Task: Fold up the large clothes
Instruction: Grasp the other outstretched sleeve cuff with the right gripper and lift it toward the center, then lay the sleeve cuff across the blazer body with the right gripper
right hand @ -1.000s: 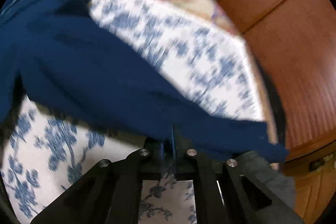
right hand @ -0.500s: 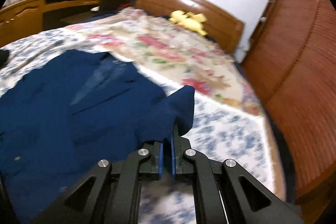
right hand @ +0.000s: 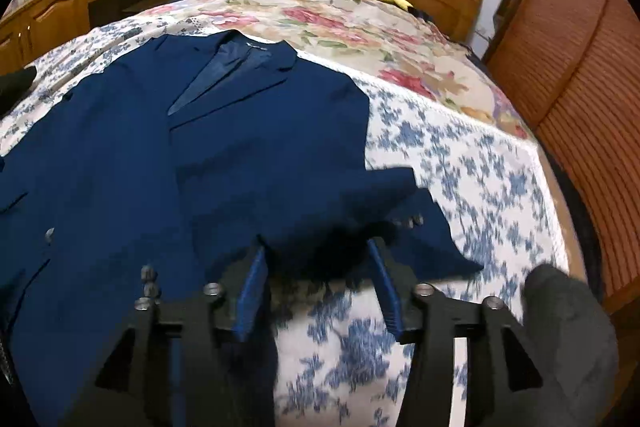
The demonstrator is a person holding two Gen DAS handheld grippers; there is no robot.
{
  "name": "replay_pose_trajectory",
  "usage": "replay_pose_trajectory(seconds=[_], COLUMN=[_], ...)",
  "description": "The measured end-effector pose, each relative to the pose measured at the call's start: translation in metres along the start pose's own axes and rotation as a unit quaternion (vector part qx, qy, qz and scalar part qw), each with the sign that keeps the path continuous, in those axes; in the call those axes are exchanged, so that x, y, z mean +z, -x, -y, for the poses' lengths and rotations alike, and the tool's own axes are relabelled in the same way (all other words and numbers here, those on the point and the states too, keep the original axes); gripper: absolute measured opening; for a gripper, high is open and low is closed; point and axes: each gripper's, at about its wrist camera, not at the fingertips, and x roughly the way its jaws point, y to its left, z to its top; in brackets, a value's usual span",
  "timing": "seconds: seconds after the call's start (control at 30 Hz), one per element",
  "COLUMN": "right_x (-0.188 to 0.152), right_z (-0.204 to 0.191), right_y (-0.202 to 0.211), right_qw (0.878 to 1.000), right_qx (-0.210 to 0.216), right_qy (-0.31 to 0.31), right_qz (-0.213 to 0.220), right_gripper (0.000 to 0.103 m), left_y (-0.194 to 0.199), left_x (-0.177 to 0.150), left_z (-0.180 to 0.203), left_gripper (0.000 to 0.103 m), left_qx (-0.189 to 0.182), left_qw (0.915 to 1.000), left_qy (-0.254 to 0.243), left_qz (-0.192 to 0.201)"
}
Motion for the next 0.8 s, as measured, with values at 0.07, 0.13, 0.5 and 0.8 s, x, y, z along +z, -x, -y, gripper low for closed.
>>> replay_pose_trajectory(seconds=[0.07, 0.13, 0.5, 0.8], right_x=[-0.007, -0.015, -0.017, -0.005], right_z=[0.004, 0.012, 0.059, 0.086], right_y=[0.009, 0.018, -0.006, -0.072], right_qw=[1.0, 1.0, 0.996, 0.989], right_qx=[0.007, 0.01, -0.054, -0.068], right_qy=[-0.006, -0.011, -0.071, -0.127], right_qz=[0.003, 0.011, 0.008, -0.031], right_gripper=[0.053, 0.053, 0.061, 0.066], left_y=[0.0, 0.0, 0.0, -0.002], left_x=[0.0, -0.001, -0.001, -0.002], left_z=[0.0, 0.0, 0.002, 0.003], left_gripper=[0.083, 0.083, 0.083, 0.083], left_qx=[0.0, 0.0, 0.0, -0.001], left_qw=[1.0, 1.0, 1.0, 1.0], left_qy=[-0.001, -0.002, -0.003, -0.006], left_qz=[0.0, -0.001, -0.002, -0.007])
